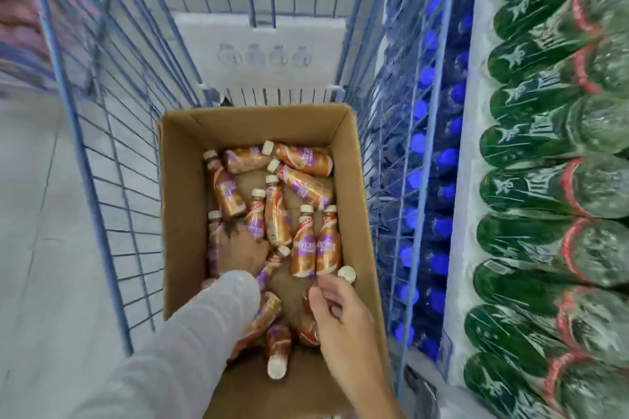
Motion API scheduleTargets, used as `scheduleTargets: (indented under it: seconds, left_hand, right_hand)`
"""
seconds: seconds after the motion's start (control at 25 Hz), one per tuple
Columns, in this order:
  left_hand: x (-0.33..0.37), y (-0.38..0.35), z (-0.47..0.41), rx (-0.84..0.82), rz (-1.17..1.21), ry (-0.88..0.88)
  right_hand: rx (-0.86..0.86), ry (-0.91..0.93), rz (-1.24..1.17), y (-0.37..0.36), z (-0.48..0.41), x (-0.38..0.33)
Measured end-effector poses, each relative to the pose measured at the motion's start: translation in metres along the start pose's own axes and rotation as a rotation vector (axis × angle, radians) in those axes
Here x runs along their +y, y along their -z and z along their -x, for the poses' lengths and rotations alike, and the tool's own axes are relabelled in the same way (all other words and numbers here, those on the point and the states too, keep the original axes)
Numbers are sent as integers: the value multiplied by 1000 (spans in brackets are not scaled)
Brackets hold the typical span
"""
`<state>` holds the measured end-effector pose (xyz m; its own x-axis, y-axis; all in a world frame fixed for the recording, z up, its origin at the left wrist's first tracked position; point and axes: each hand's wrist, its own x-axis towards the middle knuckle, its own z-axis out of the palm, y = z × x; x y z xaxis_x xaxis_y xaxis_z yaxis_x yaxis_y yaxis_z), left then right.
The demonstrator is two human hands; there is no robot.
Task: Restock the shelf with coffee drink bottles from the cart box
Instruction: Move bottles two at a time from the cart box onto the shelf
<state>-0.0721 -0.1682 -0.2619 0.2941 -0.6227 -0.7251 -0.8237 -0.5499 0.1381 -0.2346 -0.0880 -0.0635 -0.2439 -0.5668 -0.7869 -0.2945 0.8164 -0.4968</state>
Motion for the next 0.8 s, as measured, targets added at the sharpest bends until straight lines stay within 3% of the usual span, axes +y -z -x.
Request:
scheduleTargets:
  seconds: [0.12, 0.36, 0.44, 0.8]
  left_hand:
    - [-3, 13, -4, -155, 103, -26]
    - [-33, 76, 76, -298, 843, 131]
    - [-48, 88, 107, -288, 984, 188]
    - [-88, 94, 154, -280, 1074, 300]
  right_hand:
    - [-38, -1, 41, -13, -31, 1]
    - [-110, -7, 166, -61, -121, -19]
    - [-127, -24, 207, -82, -153, -28]
    - [-87, -21, 418, -139, -218, -26]
